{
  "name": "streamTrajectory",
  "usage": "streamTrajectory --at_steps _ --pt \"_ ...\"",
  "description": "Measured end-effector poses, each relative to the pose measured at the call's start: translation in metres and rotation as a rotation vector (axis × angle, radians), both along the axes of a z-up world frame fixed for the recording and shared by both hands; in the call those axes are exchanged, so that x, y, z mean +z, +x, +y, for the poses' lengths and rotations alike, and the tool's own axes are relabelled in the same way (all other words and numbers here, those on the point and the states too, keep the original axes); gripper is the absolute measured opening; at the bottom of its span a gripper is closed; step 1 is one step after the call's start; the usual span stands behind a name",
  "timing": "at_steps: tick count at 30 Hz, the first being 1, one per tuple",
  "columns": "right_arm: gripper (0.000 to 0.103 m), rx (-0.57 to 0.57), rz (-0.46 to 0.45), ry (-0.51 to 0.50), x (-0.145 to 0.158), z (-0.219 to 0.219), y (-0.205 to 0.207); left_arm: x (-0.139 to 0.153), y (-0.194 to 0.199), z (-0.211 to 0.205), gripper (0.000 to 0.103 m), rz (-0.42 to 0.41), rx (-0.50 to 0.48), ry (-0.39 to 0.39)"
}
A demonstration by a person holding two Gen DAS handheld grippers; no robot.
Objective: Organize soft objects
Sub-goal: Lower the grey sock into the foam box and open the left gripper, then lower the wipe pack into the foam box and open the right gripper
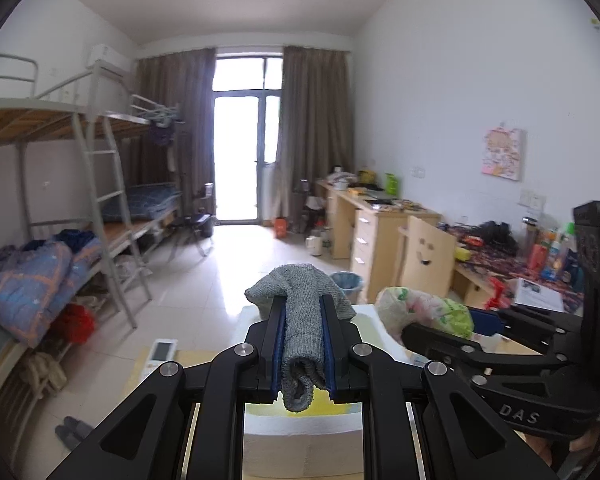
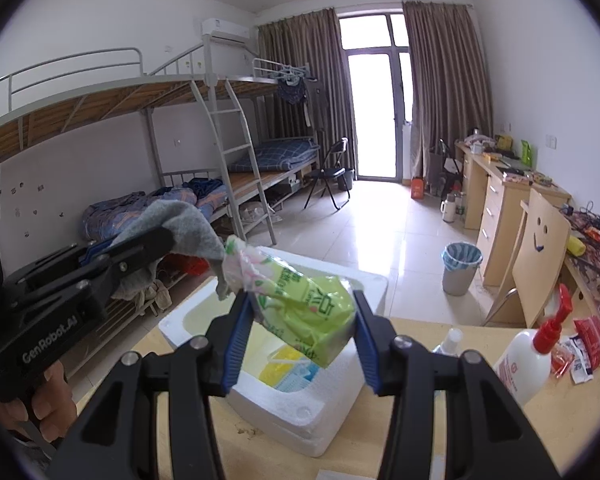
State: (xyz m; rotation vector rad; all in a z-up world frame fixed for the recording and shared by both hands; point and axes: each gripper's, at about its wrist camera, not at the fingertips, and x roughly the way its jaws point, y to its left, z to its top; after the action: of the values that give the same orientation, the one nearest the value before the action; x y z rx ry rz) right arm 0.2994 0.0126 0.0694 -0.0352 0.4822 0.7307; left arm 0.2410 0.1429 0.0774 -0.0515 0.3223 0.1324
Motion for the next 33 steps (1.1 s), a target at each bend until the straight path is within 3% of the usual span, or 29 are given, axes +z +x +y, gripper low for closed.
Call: streamTrajectory --at_steps 6,15,16,18,19,20,25,33 --pt "0.053 -0.047 0.02 -0.016 0.002 -0.008 0.004 -0.006 0.014 -0.001 0.017 0.017 -0.129 -0.049" --pt "0.053 -0.043 0.008 -0.015 0.005 -0.005 0.002 -0.014 0.027 -0.004 0.018 0.059 -0.104 -0.038" --pt "0.053 -0.043 0.007 -0.017 0.005 -0.004 0.002 -0.014 0.029 -0.003 0.022 0.06 -0.104 -0.04" --pt "0.053 -0.044 0.006 -0.023 0.004 -0.002 0.004 -0.016 0.033 -0.002 0.046 0.073 -0.118 -0.05" --pt "0.053 -0.047 0.006 -0.024 0.003 -0.002 0.005 -0.017 0.035 0.0 0.071 0.077 -0.119 -0.065" --pt "0.053 -0.049 0.009 -0.022 0.003 -0.002 0.006 -0.017 0.037 0.003 0.085 0.08 -0.117 -0.075" --pt "0.053 -0.059 0.01 -0.017 0.004 -0.005 0.009 -0.014 0.034 0.009 0.099 0.052 -0.026 -0.052" --pt "0.053 -0.028 0.013 -0.032 -0.001 0.006 0.007 -0.005 0.025 0.022 0.102 0.021 0.115 -0.017"
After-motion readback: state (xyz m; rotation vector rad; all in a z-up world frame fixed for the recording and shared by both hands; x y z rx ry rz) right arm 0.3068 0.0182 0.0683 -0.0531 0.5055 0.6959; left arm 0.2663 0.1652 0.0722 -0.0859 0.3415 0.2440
